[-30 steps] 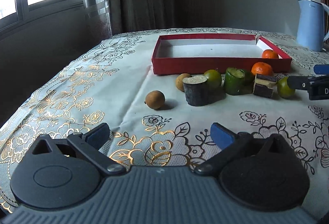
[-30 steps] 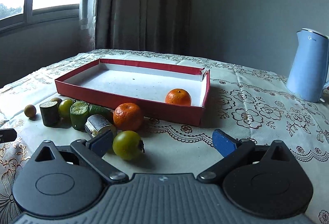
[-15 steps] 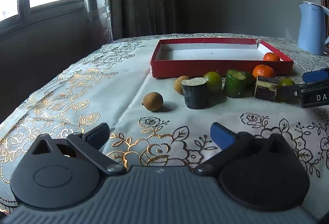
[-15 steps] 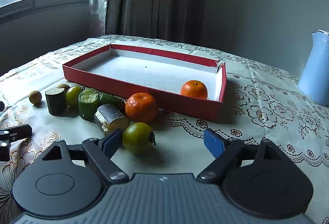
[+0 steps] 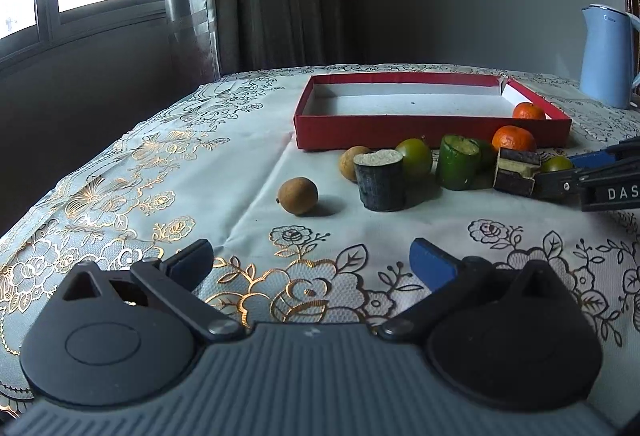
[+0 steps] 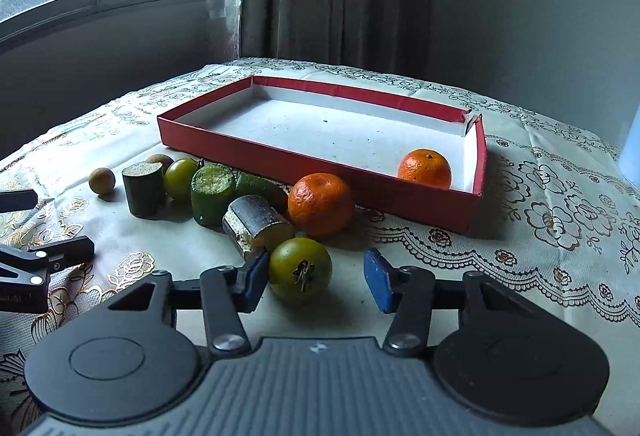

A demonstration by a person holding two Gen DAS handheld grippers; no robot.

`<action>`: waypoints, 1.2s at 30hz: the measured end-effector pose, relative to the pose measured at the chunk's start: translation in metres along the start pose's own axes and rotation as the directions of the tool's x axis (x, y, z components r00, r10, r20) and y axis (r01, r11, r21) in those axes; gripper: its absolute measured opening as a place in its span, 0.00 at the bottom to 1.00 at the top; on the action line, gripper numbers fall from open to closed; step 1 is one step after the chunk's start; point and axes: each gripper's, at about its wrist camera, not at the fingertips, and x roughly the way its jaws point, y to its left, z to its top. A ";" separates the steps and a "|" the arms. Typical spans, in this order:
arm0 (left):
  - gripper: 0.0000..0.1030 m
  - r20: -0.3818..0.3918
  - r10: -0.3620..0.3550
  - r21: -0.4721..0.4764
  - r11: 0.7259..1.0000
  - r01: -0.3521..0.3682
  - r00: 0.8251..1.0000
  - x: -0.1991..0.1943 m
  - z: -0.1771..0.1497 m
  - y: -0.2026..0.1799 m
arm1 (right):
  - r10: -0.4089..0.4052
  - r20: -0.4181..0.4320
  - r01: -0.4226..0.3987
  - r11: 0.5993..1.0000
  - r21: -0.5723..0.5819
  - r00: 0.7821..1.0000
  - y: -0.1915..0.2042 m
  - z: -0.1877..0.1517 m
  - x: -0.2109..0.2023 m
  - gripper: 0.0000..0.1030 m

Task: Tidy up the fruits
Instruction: 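Close the right gripper around the green tomato, then carry the green tomato into the red tray and open the right gripper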

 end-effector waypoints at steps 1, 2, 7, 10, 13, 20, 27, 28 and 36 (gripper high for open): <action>1.00 0.000 0.000 -0.001 1.000 0.000 1.000 0.000 0.000 0.000 | 0.008 -0.003 -0.008 1.000 0.001 1.000 0.000 0.000 0.000 0.44; 1.00 0.000 -0.001 -0.001 1.000 0.001 1.000 0.000 0.000 0.000 | 0.010 -0.005 -0.010 1.000 -0.002 1.000 0.001 0.000 0.000 0.44; 1.00 0.000 -0.001 -0.001 1.000 0.001 1.000 0.000 0.000 0.000 | 0.026 -0.018 -0.026 1.000 -0.006 1.000 0.003 0.000 0.001 0.35; 1.00 0.000 -0.001 -0.002 1.000 0.001 1.000 0.000 0.000 0.000 | 0.023 -0.020 -0.024 1.000 -0.006 1.000 0.006 0.000 0.001 0.32; 1.00 0.000 0.000 -0.002 1.000 0.000 1.000 0.000 0.000 0.000 | 0.017 -0.020 -0.017 1.000 -0.004 1.000 0.006 0.000 0.001 0.32; 1.00 0.000 0.002 -0.004 1.000 -0.002 1.000 0.000 0.000 0.000 | 0.011 -0.015 -0.011 1.000 0.006 1.000 0.004 -0.002 -0.002 0.31; 1.00 0.000 0.002 -0.008 1.000 -0.002 1.000 0.000 0.000 0.000 | -0.007 0.022 0.006 1.000 0.021 1.000 -0.001 0.006 -0.011 0.31; 1.00 -0.001 0.001 -0.010 1.000 -0.001 1.000 0.000 0.000 0.000 | -0.008 0.034 0.007 1.000 0.026 0.999 -0.003 0.011 -0.014 0.31; 1.00 -0.003 0.002 -0.014 1.000 -0.002 1.000 0.000 0.000 0.000 | -0.064 0.138 0.057 0.997 0.049 0.988 -0.020 0.057 -0.007 0.31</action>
